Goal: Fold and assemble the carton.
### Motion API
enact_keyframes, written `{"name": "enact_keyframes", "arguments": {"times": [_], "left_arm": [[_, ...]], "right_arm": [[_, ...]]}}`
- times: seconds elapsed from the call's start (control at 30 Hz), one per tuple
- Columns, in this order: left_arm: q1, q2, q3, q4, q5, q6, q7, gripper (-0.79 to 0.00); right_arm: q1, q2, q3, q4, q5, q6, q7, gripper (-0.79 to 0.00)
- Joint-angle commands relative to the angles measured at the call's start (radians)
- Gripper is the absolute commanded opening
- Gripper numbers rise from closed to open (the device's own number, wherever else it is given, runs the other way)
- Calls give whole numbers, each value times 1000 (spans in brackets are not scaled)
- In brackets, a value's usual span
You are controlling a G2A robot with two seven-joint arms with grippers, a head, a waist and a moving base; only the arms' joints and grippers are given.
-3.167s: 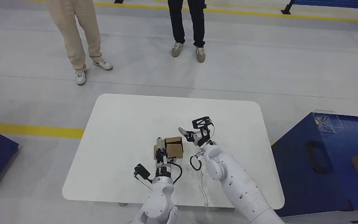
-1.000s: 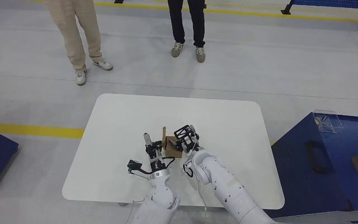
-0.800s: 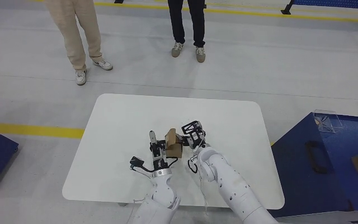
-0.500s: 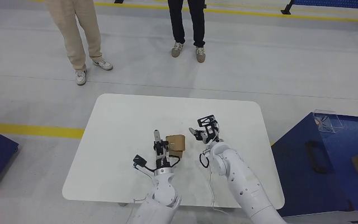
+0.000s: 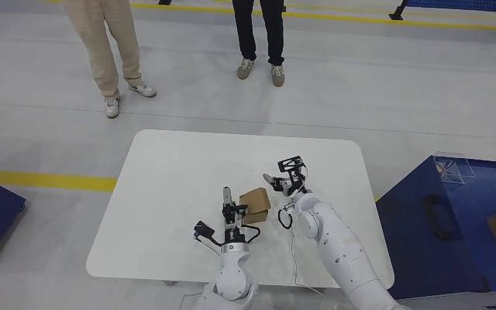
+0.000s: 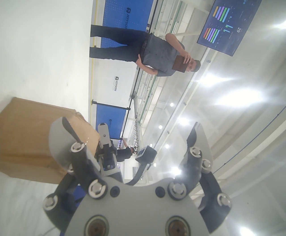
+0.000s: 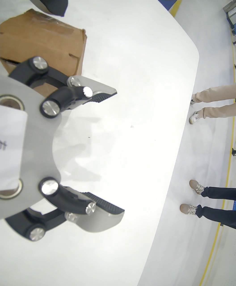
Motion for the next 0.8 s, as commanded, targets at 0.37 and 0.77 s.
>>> {"name": "enact_keyframes", "arguments": {"times": [0.37, 0.77], "left_arm": [[54, 38, -23, -115, 177, -38, 12, 0], [79, 88, -143, -284, 446, 574, -288, -40]], "right_arm": [[-41, 8, 23, -55, -17, 38, 27, 0], [-152, 33, 60, -247, -107, 65, 218, 0]]}}
